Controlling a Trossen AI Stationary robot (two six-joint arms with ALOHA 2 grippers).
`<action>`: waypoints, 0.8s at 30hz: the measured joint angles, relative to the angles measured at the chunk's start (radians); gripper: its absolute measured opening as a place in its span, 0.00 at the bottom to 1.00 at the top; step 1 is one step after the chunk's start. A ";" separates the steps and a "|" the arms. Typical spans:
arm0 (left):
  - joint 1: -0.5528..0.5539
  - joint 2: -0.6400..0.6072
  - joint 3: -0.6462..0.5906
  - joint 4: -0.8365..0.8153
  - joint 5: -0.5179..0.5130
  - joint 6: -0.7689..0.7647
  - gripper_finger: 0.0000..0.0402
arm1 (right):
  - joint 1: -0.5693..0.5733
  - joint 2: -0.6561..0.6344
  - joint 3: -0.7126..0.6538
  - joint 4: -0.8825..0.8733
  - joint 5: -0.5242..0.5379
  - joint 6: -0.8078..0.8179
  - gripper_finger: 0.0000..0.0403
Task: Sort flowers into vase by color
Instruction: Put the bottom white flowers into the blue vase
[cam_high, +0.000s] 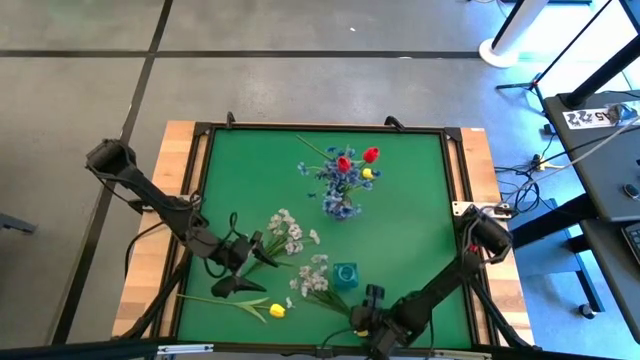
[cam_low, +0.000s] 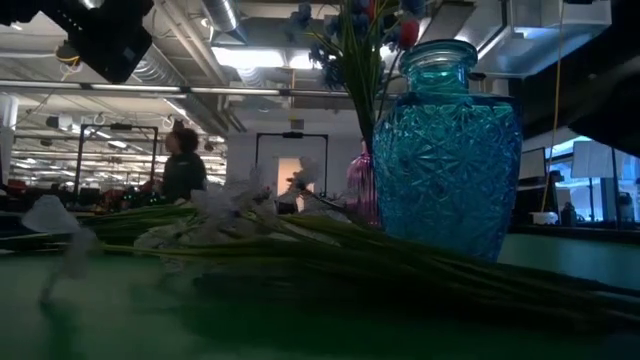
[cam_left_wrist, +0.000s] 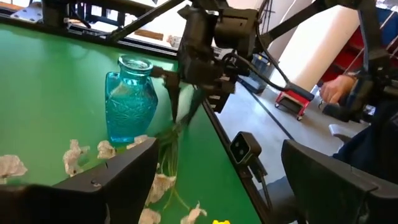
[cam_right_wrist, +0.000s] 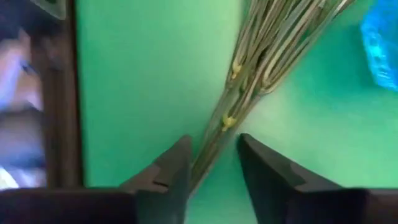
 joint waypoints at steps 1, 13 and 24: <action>0.000 0.006 0.000 0.002 -0.002 0.000 0.83 | 0.000 -0.004 0.000 -0.036 -0.011 -0.027 0.31; -0.005 0.026 0.000 0.023 -0.025 0.002 0.83 | 0.000 -0.055 -0.007 -0.346 -0.302 -0.135 0.08; -0.005 0.026 0.000 0.045 -0.027 0.072 0.83 | -0.003 -0.103 -0.011 -0.241 -0.205 -0.097 0.59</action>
